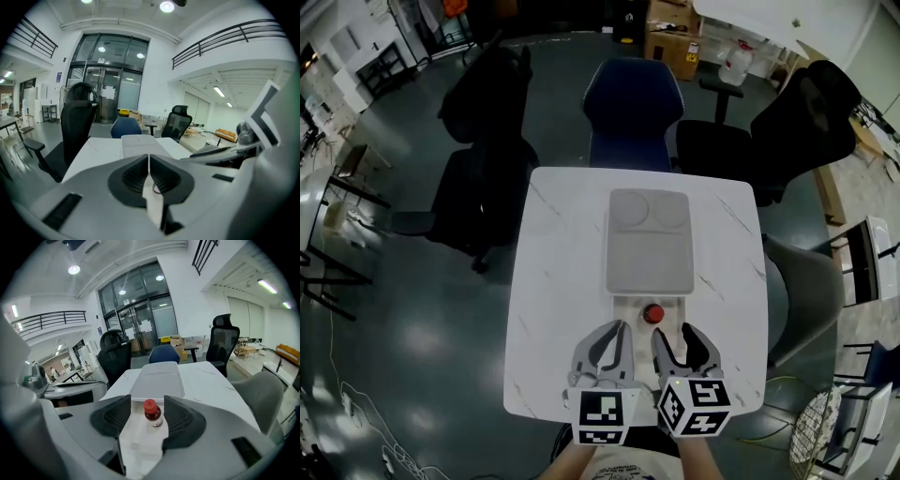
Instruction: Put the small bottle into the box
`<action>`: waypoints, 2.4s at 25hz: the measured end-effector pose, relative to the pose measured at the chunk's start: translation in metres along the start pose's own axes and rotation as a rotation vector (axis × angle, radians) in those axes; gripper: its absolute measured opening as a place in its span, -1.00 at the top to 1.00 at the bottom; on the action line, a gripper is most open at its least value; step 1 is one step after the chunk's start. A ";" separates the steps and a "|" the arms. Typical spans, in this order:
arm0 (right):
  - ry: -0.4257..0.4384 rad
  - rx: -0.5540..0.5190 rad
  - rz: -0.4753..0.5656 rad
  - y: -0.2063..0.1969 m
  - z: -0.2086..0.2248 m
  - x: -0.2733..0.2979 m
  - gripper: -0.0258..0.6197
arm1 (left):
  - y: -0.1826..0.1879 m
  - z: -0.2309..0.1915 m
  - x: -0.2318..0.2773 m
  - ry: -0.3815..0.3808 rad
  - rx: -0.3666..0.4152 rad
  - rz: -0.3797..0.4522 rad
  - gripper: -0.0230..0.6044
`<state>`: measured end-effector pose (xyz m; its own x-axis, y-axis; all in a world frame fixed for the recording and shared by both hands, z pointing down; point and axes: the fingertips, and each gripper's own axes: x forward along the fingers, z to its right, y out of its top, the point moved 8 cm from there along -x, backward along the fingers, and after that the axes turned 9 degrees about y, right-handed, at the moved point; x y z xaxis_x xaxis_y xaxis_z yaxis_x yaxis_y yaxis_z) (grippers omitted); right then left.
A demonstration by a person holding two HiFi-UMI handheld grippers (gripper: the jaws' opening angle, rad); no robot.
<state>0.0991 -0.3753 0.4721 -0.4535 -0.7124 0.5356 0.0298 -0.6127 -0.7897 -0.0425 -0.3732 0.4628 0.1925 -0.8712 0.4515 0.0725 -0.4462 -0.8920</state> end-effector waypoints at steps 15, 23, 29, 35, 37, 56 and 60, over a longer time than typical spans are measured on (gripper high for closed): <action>0.050 -0.080 0.155 0.025 -0.026 -0.054 0.21 | 0.037 0.010 -0.052 0.069 0.018 0.148 0.85; 0.076 -0.113 0.204 0.034 -0.032 -0.072 0.21 | 0.049 0.016 -0.069 0.097 0.028 0.197 0.85; 0.080 -0.131 0.231 0.039 -0.033 -0.082 0.21 | 0.056 0.020 -0.077 0.104 0.035 0.226 0.85; 0.087 -0.141 0.242 0.042 -0.034 -0.086 0.21 | 0.061 0.023 -0.080 0.103 0.043 0.247 0.85; 0.092 -0.140 0.249 0.042 -0.034 -0.088 0.21 | 0.062 0.024 -0.082 0.102 0.044 0.251 0.85; 0.104 -0.145 0.248 0.042 -0.041 -0.085 0.31 | 0.064 0.022 -0.086 0.107 0.044 0.263 0.85; 0.103 -0.143 0.246 0.042 -0.041 -0.086 0.35 | 0.065 0.021 -0.087 0.109 0.042 0.262 0.85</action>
<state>0.1026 -0.3259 0.3807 -0.5360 -0.7908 0.2955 0.0274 -0.3662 -0.9301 -0.0342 -0.3224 0.3651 0.1039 -0.9736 0.2031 0.0746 -0.1960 -0.9778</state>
